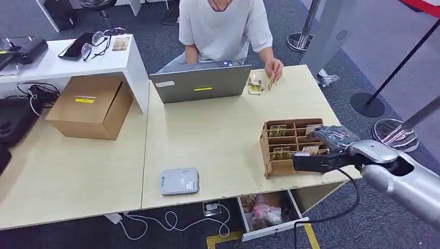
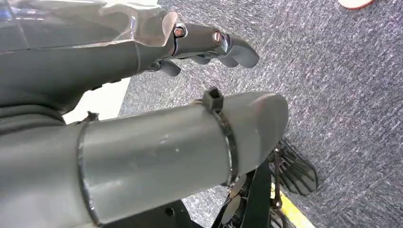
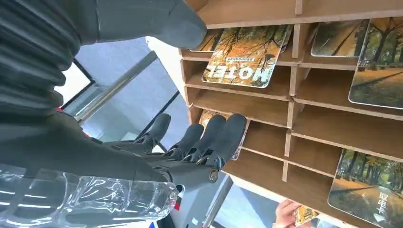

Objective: Pass the card to the sensor for recognition and then transmit it.

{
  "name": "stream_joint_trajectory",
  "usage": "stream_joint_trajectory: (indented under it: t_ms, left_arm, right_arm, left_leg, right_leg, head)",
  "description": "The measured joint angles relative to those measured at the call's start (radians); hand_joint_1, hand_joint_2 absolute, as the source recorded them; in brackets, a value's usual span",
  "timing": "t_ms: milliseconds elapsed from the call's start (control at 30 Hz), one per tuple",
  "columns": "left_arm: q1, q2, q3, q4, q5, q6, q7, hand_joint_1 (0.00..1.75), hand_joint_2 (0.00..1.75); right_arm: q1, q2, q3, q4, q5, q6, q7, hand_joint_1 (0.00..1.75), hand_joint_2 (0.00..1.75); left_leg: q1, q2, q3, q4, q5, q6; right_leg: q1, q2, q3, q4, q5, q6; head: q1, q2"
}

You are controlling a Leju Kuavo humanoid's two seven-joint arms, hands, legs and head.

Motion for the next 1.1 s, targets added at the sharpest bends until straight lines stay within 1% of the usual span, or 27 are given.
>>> stream_joint_trajectory:
  t_ms: [367,400,433,500,600,800,1100]
  left_arm:
    - [0.000,0.000,0.000,0.000,0.000,0.000,0.000,0.00,0.00]
    - [0.000,0.000,0.000,0.000,0.000,0.000,0.000,0.00,0.00]
    - [0.000,0.000,0.000,0.000,-0.001,0.000,0.000,0.00,0.00]
    - [0.001,0.000,0.000,0.000,-0.002,0.000,-0.003,0.00,0.00]
    - [0.001,0.000,0.000,0.000,-0.007,0.000,-0.006,0.00,0.00]
    - [0.002,0.001,0.000,0.002,-0.010,-0.002,-0.009,0.00,0.00]
    - [0.003,0.005,0.000,0.006,-0.010,-0.002,-0.009,0.00,0.00]
  right_arm:
    - [0.002,0.000,0.000,0.000,0.000,0.000,0.000,0.70,1.75]
    - [0.005,-0.001,0.000,-0.001,-0.003,-0.001,0.001,0.66,1.75]
    - [0.009,-0.006,0.000,-0.007,-0.004,-0.003,0.003,0.68,1.75]
    - [0.022,-0.012,-0.004,-0.015,-0.005,-0.008,0.006,0.65,1.75]
    - [0.046,-0.017,-0.017,-0.026,-0.005,-0.013,0.011,0.70,1.75]
    - [0.086,-0.018,-0.046,-0.036,0.003,-0.017,0.016,0.70,1.75]
    - [0.099,-0.018,-0.057,-0.039,0.004,-0.017,0.017,0.70,1.75]
  left_leg:
    - [0.000,0.000,0.000,0.000,0.000,0.000]
    - [0.000,0.000,0.000,0.000,0.000,0.000]
    - [0.000,0.000,0.000,0.000,0.000,0.000]
    - [0.000,0.000,0.000,0.000,0.000,0.000]
    - [0.000,0.000,0.000,0.000,0.000,0.000]
    - [0.000,0.000,0.000,0.000,0.000,0.000]
    - [0.000,0.000,0.000,0.000,0.000,0.000]
  right_leg:
    - [0.000,0.000,0.000,0.000,0.000,0.000]
    - [0.000,0.000,0.000,0.000,0.000,0.000]
    - [0.000,0.000,0.000,0.000,0.000,0.000]
    - [0.000,0.000,0.000,0.000,0.000,0.000]
    - [0.000,0.000,0.000,0.000,0.000,0.000]
    - [0.000,0.000,0.000,0.000,0.000,0.000]
    - [0.000,0.000,0.000,0.000,0.000,0.000]
  head:
    - [0.000,0.000]
    - [0.000,0.000]
    - [0.000,0.000]
    - [0.000,0.000]
    - [0.000,0.000]
    - [0.000,0.000]
    - [0.000,0.000]
